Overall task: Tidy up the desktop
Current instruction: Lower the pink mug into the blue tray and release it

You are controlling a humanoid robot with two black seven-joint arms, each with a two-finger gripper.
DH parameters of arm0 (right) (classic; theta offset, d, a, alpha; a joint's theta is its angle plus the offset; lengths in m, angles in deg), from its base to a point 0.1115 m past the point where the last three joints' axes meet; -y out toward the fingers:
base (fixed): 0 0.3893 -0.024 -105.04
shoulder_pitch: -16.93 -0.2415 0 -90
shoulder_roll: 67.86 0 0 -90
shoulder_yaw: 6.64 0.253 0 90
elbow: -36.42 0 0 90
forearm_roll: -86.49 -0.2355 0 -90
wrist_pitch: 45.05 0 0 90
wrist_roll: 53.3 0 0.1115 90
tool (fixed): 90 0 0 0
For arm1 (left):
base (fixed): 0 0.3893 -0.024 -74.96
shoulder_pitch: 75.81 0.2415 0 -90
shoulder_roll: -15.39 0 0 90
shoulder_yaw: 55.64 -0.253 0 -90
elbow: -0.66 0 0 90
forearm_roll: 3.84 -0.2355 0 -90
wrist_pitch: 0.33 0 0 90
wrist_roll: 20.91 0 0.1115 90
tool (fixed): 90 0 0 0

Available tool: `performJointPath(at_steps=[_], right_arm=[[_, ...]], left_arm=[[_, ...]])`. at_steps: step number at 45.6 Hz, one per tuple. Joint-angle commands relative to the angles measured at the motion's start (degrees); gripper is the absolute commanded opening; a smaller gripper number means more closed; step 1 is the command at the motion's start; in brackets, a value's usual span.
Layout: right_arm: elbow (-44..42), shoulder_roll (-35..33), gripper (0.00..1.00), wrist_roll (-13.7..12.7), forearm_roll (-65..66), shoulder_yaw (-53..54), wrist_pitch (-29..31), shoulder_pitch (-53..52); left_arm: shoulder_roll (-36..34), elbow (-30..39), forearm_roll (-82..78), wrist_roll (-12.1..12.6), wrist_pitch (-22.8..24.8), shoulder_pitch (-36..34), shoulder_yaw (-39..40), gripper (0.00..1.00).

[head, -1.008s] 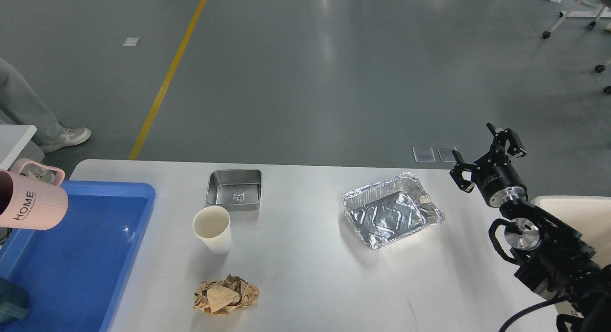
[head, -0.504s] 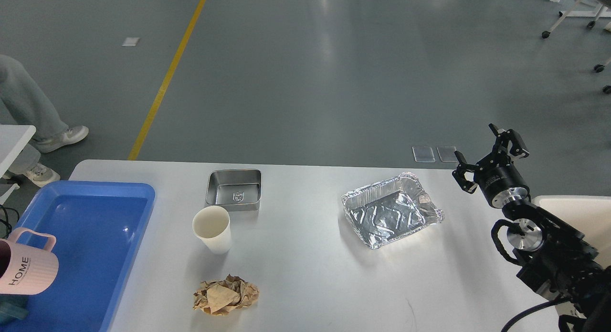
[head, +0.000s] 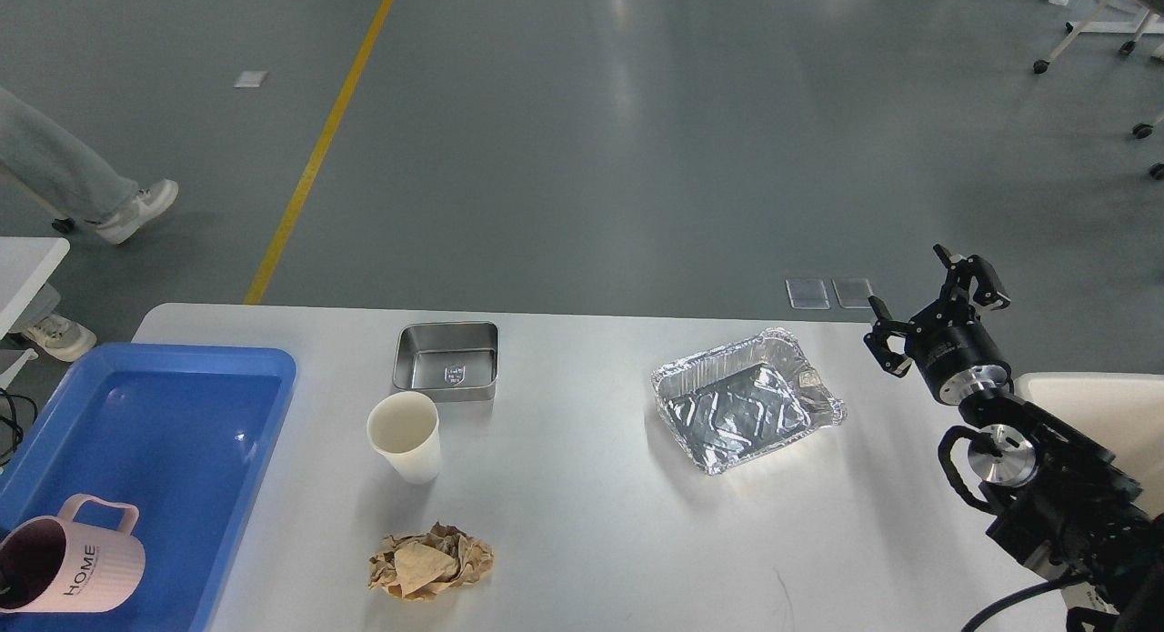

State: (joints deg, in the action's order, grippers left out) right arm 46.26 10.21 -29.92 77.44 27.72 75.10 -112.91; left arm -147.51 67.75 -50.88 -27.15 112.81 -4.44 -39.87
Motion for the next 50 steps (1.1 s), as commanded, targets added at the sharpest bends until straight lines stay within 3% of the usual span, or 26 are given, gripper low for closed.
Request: performJointPath(at_steps=[1,10,25,36,45,50], right_arm=[[0.0,0.2,1.00,0.0,0.0,0.0,-0.1,0.0],[-0.1,0.1,1.00,0.0,0.0,0.0,-0.2,0.0],[-0.1,0.2,1.00,0.0,0.0,-0.1,-0.3,0.1],[-0.1,0.2,1.00,0.0,0.0,0.0,-0.3,0.0],[-0.1,0.3,1.00,0.1,0.0,0.0,-0.3,0.0],[-0.1,0.3,1.00,0.1,0.0,0.0,-0.3,0.0]], left_arm=[[2.8,-0.6,0.0,0.1,-1.2,-0.1,0.0,0.04],[4.1,-0.6,0.2,0.1,-1.4,0.0,-0.1,0.22],[4.2,-0.6,0.4,0.1,-1.3,1.1,0.0,0.29],[3.2,0.0,0.8,-0.4,-0.6,1.0,0.8,0.41],[1.5,0.7,1.0,-6.9,-0.6,0.7,1.4,0.47],[0.0,0.7,1.2,-14.7,0.4,0.7,2.8,0.56]])
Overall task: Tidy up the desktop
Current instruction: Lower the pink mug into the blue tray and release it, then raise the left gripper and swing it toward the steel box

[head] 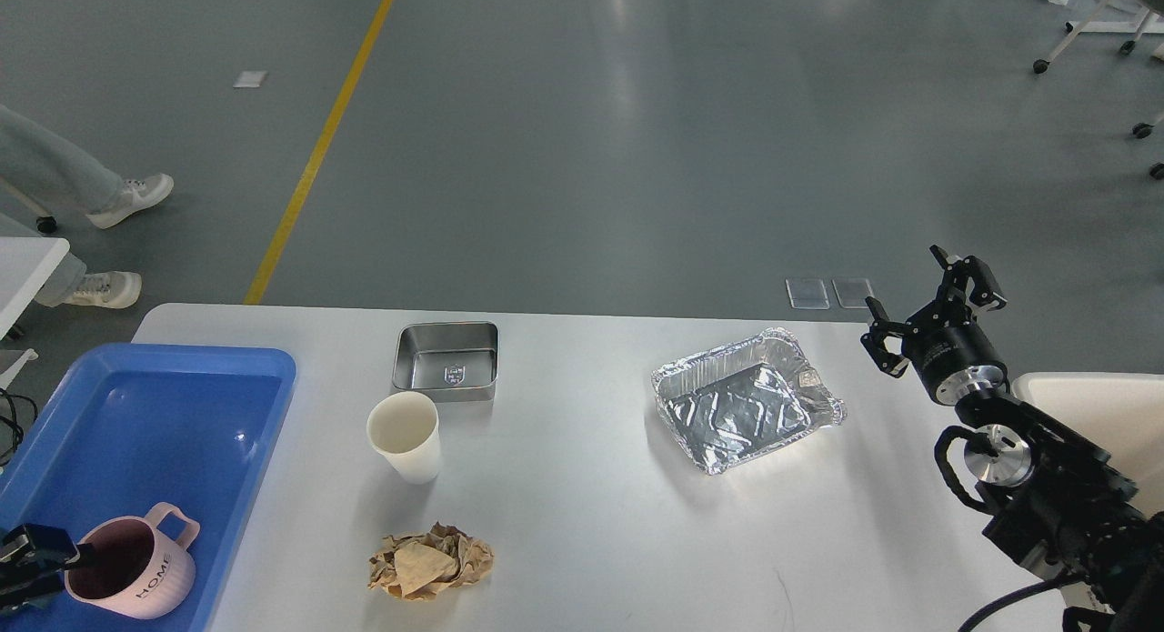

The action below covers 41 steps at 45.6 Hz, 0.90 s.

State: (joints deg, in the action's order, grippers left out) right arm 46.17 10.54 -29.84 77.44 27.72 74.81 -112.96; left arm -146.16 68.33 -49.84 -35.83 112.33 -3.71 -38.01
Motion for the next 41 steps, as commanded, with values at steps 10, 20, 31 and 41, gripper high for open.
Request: performJointPath(at_steps=[10,20,31,41], right_arm=[[0.0,0.3,1.00,0.0,0.0,0.0,-0.1,0.0],[0.0,0.4,1.00,0.0,0.0,-0.1,-0.1,0.1],[0.0,0.4,1.00,0.0,0.0,-0.1,-0.1,0.1],[0.1,1.0,1.00,0.0,0.0,-0.1,-0.1,0.1]], left_arm=[[-3.7,0.1,2.3,-12.4,4.1,0.0,1.4,0.63],[-6.1,0.1,5.4,-11.8,7.9,-0.3,5.3,0.73],[-10.5,-0.4,6.7,-11.2,9.0,-0.5,14.6,0.76],[-12.1,-0.7,8.3,-5.7,8.3,-1.3,24.3,0.77]])
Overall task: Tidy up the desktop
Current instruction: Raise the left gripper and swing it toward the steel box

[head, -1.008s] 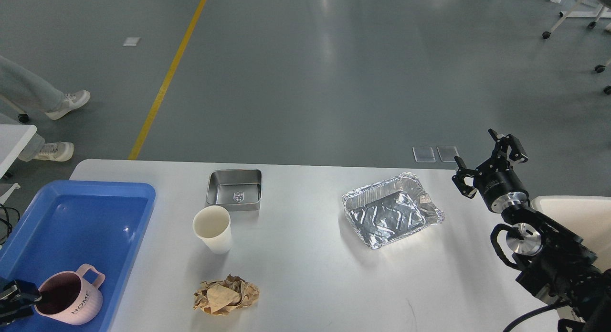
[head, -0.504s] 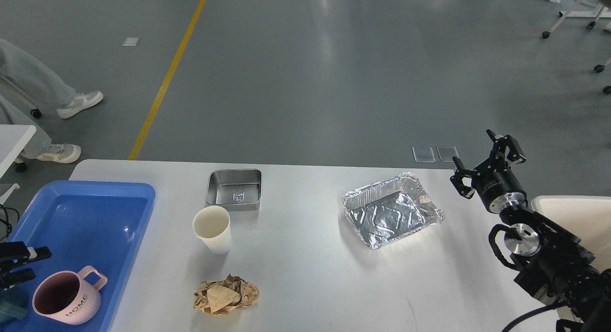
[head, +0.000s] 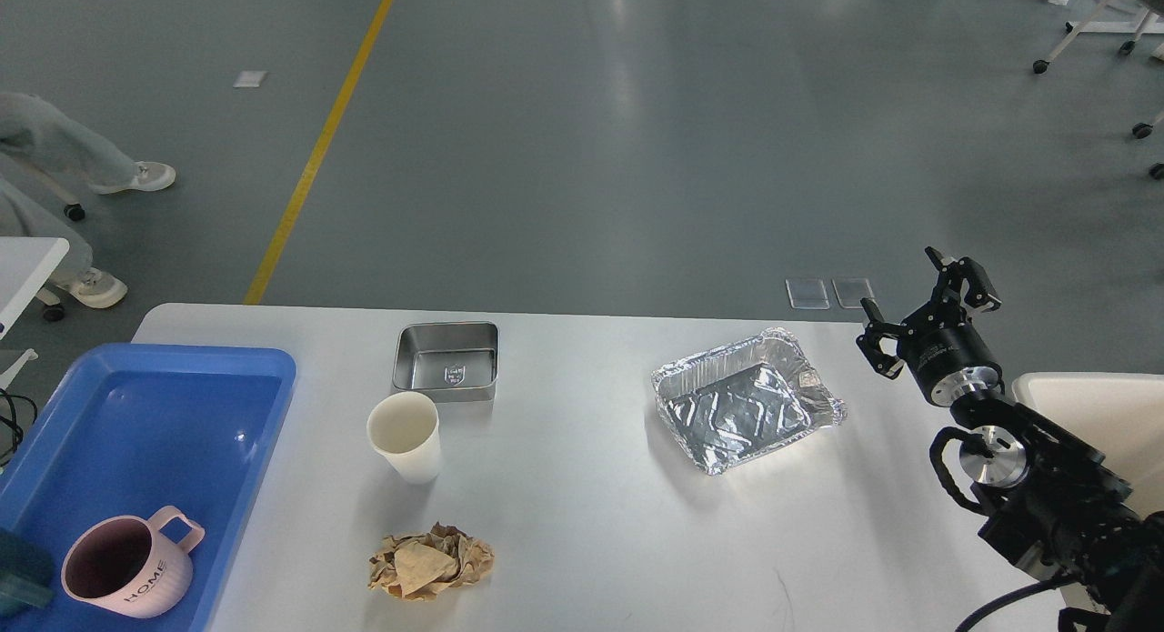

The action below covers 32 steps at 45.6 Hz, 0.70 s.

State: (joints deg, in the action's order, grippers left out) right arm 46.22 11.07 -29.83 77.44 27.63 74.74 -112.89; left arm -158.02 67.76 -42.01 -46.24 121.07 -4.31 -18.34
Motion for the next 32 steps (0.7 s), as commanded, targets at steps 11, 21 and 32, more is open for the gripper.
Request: performJointPath(at_steps=[11,21,32], right_arm=[[0.1,0.5,1.00,-0.1,0.1,0.0,-0.1,-0.3],[0.1,0.5,1.00,-0.1,0.1,0.0,-0.1,-0.2],[0.1,0.5,1.00,-0.1,0.1,0.0,-0.2,0.0]], left_arm=[[1.0,0.0,1.9,16.9,-0.6,-4.4,12.9,0.78],[1.8,0.2,2.5,20.0,-1.1,-6.6,14.8,0.78],[6.0,-0.3,2.3,23.0,-4.2,-8.8,13.7,0.78]])
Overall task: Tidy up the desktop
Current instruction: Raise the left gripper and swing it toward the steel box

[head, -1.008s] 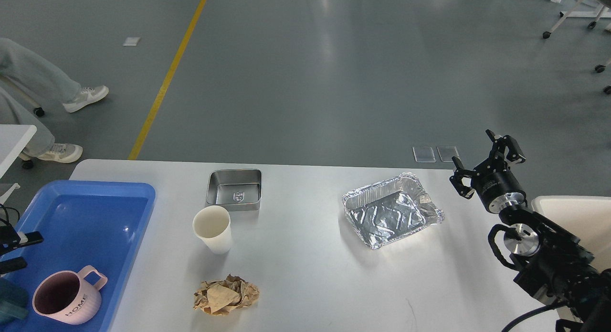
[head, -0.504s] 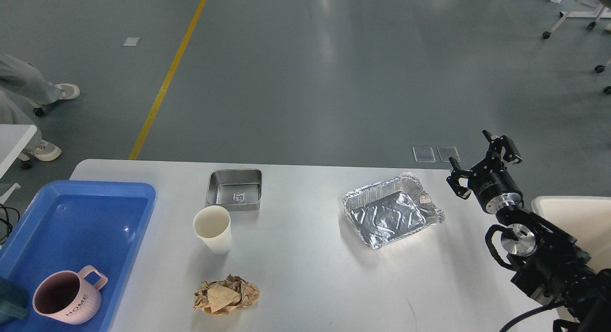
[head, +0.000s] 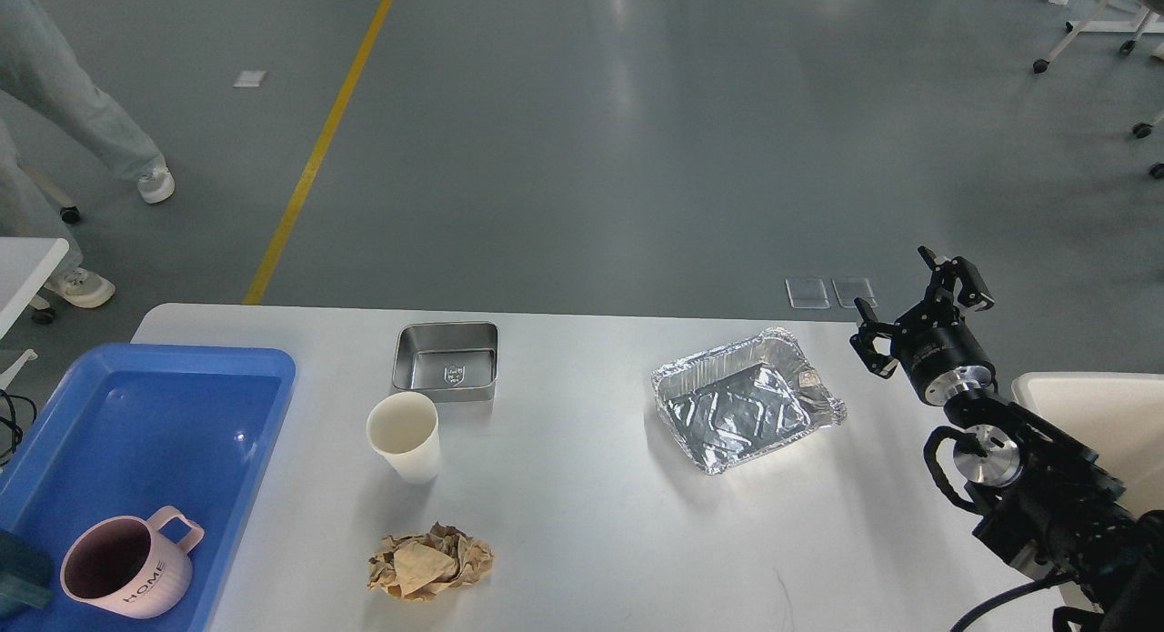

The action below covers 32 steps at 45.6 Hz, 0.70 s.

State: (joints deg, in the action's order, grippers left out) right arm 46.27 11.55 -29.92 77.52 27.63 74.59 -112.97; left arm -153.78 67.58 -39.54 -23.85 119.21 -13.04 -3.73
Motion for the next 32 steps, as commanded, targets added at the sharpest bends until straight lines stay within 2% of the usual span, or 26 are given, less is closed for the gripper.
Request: performJointPath(at_steps=[1,8,16,32], right_arm=[[0.0,0.0,1.00,0.0,0.0,0.0,0.0,0.1],[-0.1,0.0,1.00,0.0,0.0,0.0,0.0,0.1],[-0.1,0.0,1.00,0.0,0.0,0.0,0.0,0.1],[-0.1,0.1,1.00,0.1,0.3,-2.2,-0.6,0.4]], left_arm=[[2.5,-0.1,-0.2,0.6,-2.9,-0.1,-0.9,0.78],[8.9,-1.0,-1.1,0.9,-4.7,-0.2,-1.0,0.78],[18.2,-5.6,-3.2,5.8,-7.1,-1.1,-0.9,0.78],[37.3,-18.0,-14.3,6.1,-7.7,-7.6,-1.1,0.81]])
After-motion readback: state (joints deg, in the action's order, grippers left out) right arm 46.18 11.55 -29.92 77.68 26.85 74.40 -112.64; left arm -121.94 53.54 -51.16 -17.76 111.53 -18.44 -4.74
